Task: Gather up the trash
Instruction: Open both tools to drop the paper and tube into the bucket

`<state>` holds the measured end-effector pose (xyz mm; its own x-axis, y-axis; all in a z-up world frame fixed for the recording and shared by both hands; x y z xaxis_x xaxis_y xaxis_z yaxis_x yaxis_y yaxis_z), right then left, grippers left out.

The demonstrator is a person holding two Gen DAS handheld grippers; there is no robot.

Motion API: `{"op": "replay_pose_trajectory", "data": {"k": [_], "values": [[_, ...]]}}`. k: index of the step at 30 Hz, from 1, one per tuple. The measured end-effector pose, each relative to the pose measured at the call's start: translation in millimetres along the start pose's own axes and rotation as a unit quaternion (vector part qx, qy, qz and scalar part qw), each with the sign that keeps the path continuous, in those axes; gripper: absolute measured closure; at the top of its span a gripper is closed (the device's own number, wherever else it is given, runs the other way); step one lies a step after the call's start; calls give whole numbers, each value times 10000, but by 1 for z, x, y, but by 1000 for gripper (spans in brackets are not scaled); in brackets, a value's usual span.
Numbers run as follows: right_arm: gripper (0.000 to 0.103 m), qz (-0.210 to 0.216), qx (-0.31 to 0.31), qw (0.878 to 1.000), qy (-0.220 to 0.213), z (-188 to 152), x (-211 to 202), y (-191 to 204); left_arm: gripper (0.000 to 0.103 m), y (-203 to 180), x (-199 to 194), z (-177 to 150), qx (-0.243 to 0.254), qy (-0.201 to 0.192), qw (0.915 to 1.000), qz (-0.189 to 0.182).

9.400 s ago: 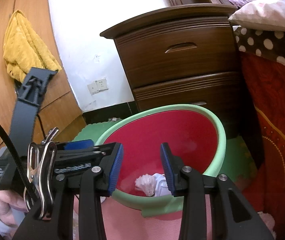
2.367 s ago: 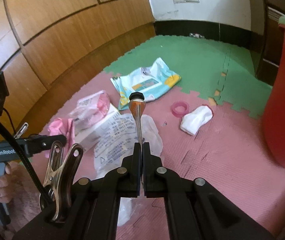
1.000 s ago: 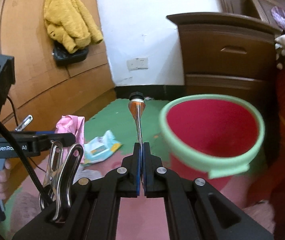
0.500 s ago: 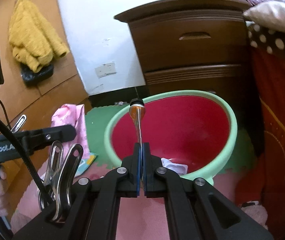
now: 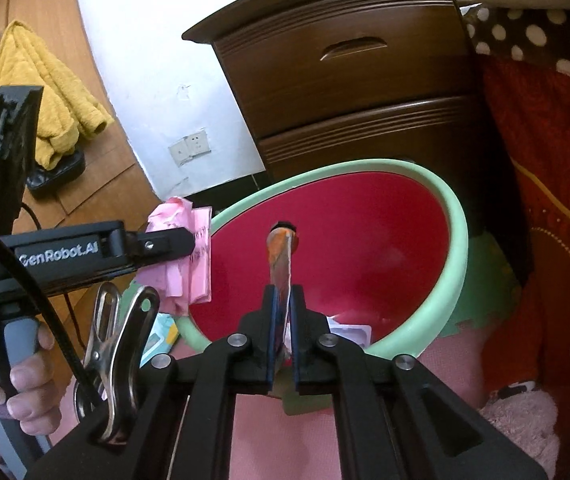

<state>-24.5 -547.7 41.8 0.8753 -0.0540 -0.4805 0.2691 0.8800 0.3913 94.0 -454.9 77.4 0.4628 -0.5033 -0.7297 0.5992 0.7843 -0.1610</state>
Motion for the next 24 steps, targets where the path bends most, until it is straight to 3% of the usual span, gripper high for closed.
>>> {"op": "replay_pose_trajectory", "data": {"k": [5, 10, 24], "values": [[96, 116, 105, 9999, 67, -5, 5, -1, 56, -4, 5, 0, 101, -36, 9999, -30], [77, 150, 137, 9998, 26, -4, 6, 0, 51, -8, 7, -4, 228, 79, 9997, -45], [69, 111, 69, 9994, -335, 0, -6, 3, 46, -10, -2, 5, 219, -28, 9996, -200]]}}
Point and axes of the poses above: each gripper's, at about its wrist camera, not at the fingertips, and x roughly the way its jaws point, y to its left, z to its top, the point moved 6 cm from there along x, roughly the way its jaws point, and after that the axes turned 4 degrees about z, right-handed, at the moved point
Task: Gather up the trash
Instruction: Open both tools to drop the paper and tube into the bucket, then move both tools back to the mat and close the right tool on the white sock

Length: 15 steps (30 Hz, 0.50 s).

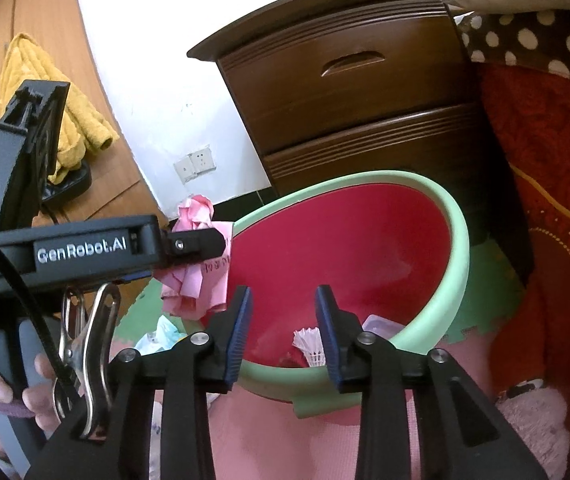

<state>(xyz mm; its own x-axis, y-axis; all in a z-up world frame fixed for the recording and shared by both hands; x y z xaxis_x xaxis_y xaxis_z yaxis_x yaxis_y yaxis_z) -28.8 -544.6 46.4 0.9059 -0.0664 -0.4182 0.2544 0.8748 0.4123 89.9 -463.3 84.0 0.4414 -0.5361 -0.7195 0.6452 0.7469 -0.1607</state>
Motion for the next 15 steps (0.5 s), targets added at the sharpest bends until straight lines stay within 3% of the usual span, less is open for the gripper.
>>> {"op": "replay_pose_trajectory", "data": {"k": [5, 15], "values": [[69, -47, -79, 10000, 0, -2, 1, 3, 41, -1, 6, 3, -60, 70, 10000, -27], [69, -135, -132, 9998, -92, -2, -2, 3, 40, 3, 7, 0, -19, 75, 9999, -117]]}}
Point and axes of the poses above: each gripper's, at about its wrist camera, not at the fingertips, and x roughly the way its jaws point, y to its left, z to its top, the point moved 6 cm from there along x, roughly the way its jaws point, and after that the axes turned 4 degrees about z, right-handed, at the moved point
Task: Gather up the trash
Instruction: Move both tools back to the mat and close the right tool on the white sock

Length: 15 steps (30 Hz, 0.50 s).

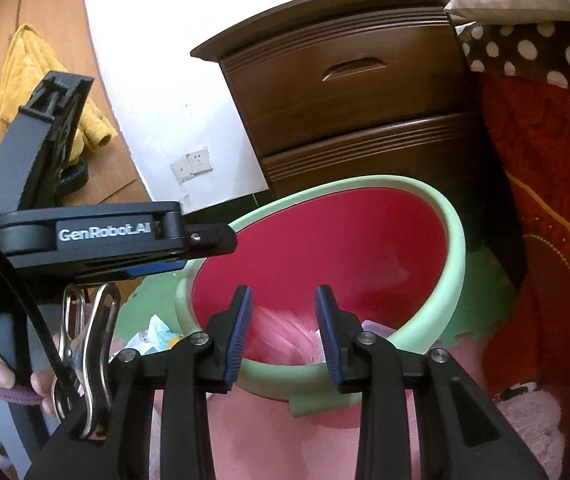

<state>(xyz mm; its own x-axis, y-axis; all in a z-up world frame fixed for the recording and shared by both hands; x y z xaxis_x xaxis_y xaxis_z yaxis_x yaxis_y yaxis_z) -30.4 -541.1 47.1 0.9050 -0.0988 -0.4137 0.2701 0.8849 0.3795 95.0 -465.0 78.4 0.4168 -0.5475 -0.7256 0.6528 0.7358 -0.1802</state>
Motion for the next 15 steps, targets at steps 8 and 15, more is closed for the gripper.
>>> {"op": "replay_pose_trajectory", "data": {"k": [8, 15], "values": [[69, -10, 30, 10000, -76, -4, -3, 2, 40, 27, -24, -5, 149, -187, 9993, 301], [69, 63, -118, 9999, -37, -13, -3, 13, 40, 87, -39, -29, -44, -194, 9975, 681]]}}
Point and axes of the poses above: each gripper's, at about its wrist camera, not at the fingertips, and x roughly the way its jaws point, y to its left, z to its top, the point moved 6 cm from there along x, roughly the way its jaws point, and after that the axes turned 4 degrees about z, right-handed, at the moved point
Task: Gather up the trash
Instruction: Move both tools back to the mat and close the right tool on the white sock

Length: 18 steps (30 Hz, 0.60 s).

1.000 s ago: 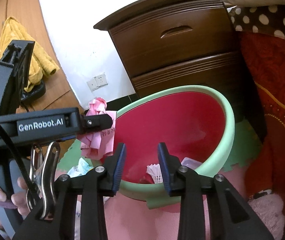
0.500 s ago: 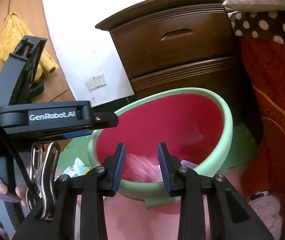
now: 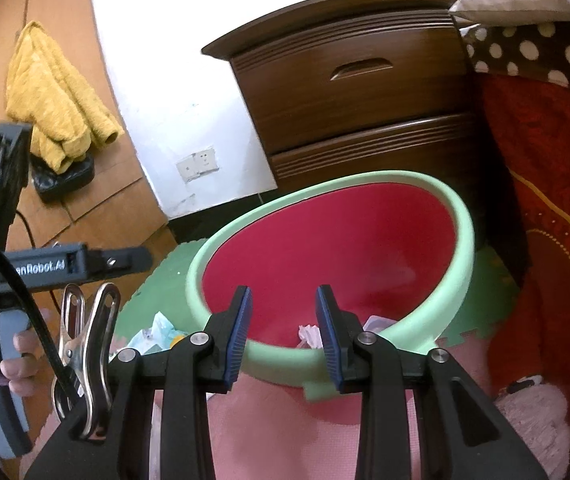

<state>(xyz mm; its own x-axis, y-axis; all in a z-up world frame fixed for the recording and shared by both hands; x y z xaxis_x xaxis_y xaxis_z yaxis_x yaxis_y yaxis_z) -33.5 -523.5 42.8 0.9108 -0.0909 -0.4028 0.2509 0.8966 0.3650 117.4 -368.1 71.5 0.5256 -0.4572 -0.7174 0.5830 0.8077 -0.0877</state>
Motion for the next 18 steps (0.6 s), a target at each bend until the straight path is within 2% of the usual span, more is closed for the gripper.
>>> {"op": "replay_pose_trajectory", "data": {"k": [4, 11, 18], "values": [[69, -14, -264, 9996, 42, -7, 2, 14, 40, 46, 5, -14, -288, 129, 9989, 351], [69, -136, -907, 9957, -83, -22, -4, 46, 40, 110, 14, -37, -584, 136, 9929, 1023], [69, 3, -1235, 9921, -212, -30, -9, 84, 40, 155, 40, -66, -755, 258, 9873, 1371]]}}
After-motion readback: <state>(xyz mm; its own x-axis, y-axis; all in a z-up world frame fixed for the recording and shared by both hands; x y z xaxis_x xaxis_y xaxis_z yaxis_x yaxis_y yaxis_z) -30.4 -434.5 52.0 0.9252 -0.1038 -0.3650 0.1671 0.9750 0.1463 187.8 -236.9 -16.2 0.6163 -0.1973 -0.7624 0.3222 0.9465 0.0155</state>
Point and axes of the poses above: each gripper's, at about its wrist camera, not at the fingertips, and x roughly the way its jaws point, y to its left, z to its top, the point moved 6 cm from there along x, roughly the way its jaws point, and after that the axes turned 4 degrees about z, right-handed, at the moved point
